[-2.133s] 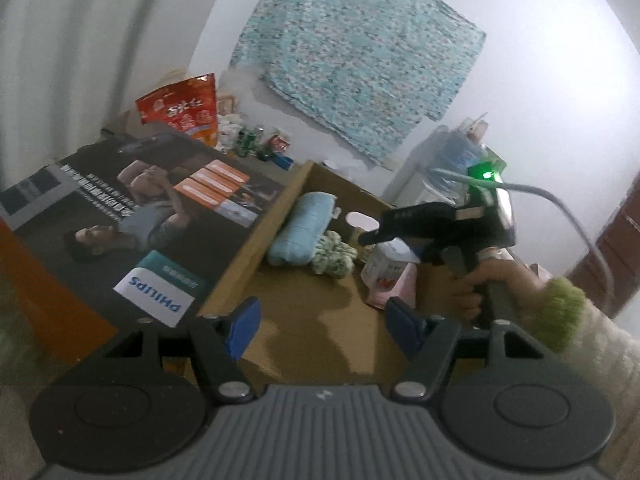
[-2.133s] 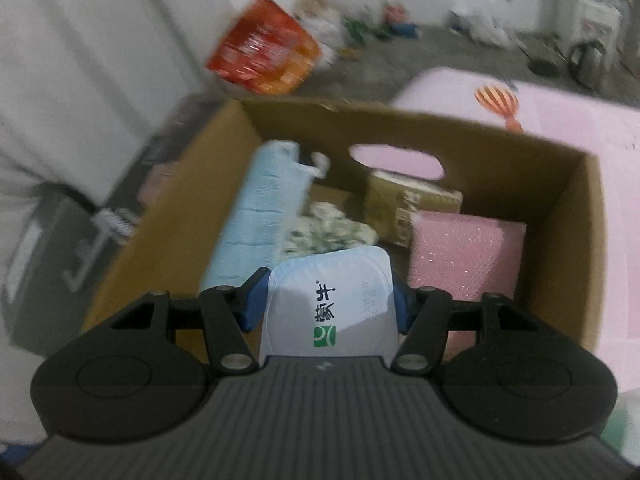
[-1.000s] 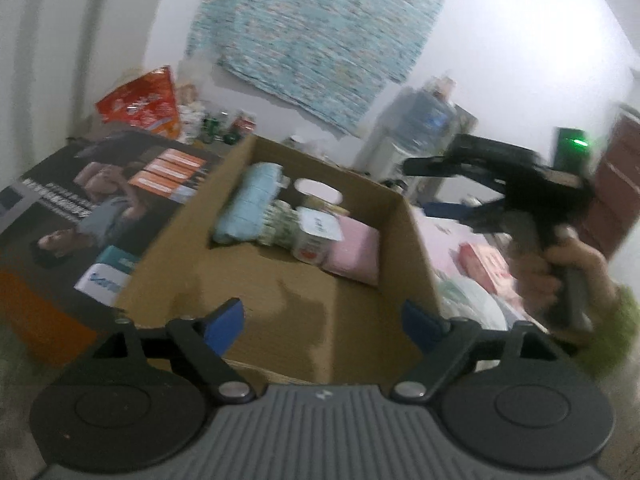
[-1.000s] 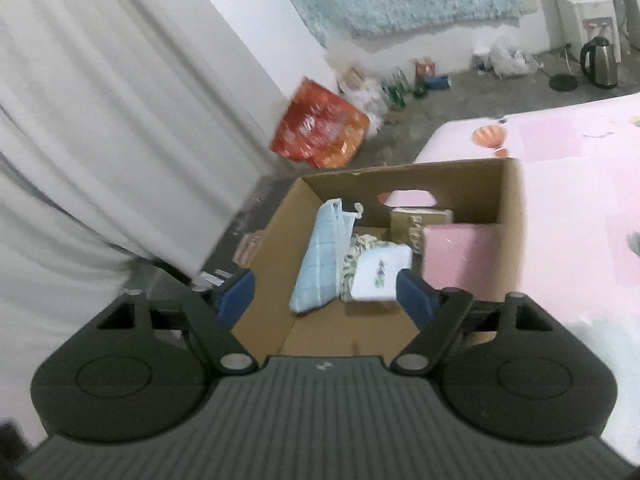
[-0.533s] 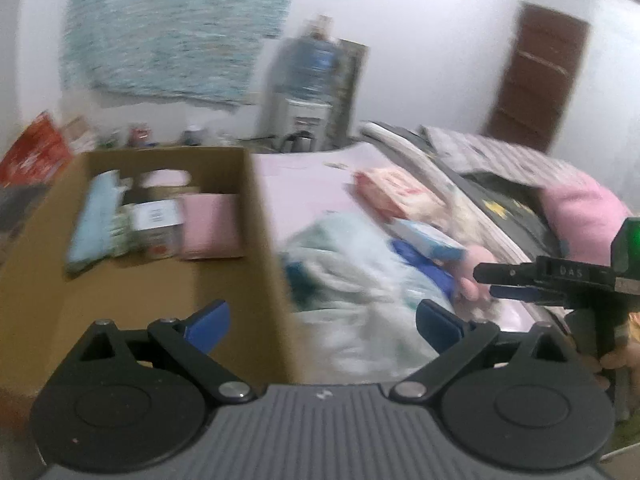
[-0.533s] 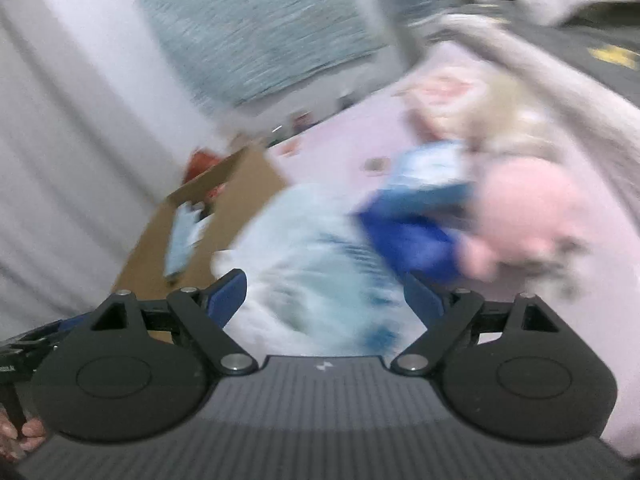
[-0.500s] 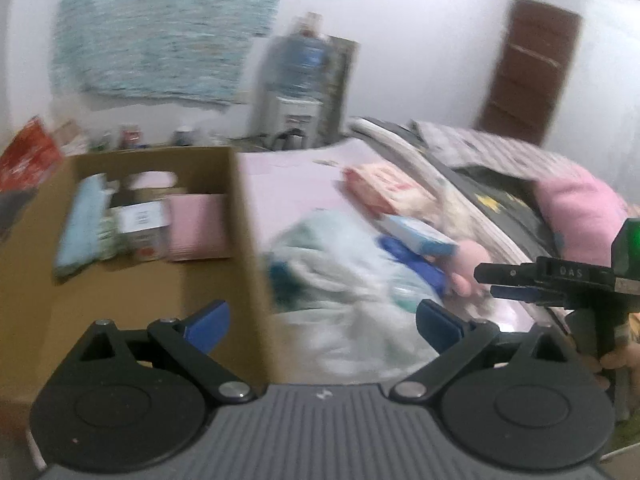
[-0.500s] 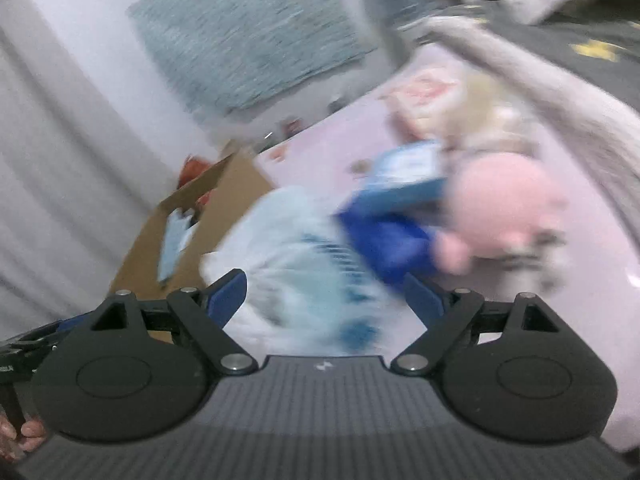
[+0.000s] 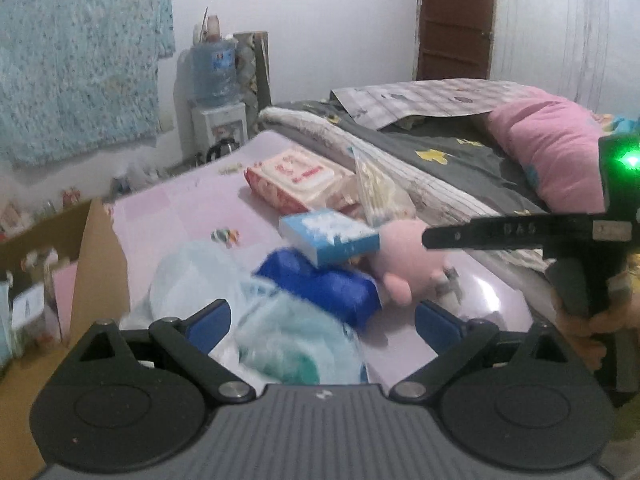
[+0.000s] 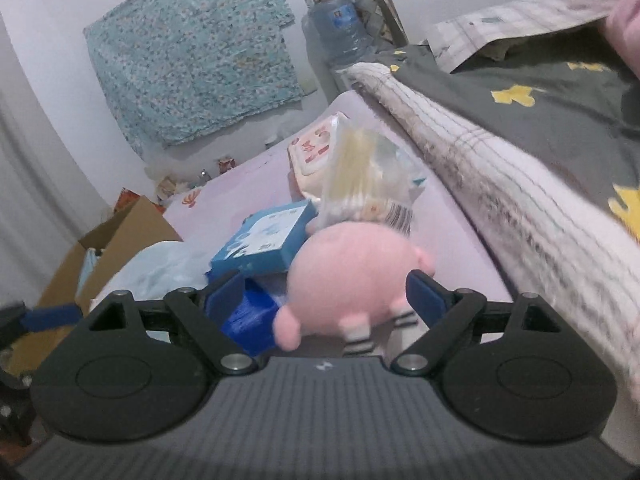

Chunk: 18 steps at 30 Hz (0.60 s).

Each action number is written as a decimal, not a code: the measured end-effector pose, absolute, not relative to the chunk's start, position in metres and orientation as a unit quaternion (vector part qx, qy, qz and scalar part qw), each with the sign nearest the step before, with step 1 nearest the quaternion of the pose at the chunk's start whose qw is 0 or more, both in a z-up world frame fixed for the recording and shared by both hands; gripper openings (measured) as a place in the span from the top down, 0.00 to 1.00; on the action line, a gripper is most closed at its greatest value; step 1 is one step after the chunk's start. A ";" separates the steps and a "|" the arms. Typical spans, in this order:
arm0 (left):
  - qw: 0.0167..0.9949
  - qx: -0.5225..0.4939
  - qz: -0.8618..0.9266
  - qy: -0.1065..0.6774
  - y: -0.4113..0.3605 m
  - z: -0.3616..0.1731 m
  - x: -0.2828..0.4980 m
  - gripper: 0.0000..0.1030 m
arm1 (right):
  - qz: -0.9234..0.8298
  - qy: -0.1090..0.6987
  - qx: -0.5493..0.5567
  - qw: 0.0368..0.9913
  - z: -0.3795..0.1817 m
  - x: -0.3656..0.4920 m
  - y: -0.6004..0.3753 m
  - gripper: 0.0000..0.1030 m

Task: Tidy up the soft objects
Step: 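Move the right tool back to the mat toward the pink plush toy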

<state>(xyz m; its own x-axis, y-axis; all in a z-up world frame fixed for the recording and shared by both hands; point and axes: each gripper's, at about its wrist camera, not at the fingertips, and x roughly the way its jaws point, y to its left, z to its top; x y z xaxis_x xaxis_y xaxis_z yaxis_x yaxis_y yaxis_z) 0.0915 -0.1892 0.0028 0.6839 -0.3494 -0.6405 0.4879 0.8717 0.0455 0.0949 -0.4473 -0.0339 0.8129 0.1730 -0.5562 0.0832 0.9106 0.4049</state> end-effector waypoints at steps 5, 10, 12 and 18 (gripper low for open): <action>0.914 0.088 -0.208 0.337 -0.202 0.017 0.131 0.05 | 0.021 0.306 0.201 0.930 -0.041 0.107 -0.455 0.15; 0.875 -0.001 -0.229 0.426 -0.214 0.025 0.199 0.05 | 0.025 0.316 0.193 0.929 -0.053 0.111 -0.458 0.15; 0.857 -0.022 -0.230 0.460 -0.225 0.017 0.223 0.05 | 0.027 0.317 0.195 0.928 -0.057 0.112 -0.458 0.15; 0.832 0.010 -0.191 0.521 -0.263 -0.020 0.275 0.05 | 0.025 0.310 0.192 0.931 -0.060 0.112 -0.460 0.14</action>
<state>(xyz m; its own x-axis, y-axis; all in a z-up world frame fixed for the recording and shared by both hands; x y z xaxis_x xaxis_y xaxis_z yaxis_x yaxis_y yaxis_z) 0.2745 -0.2630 -0.0197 0.3845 -0.3074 -0.8704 0.3289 0.9267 -0.1820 0.1121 -0.4600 -0.0605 0.8067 0.1659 -0.5673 0.0721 0.9250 0.3731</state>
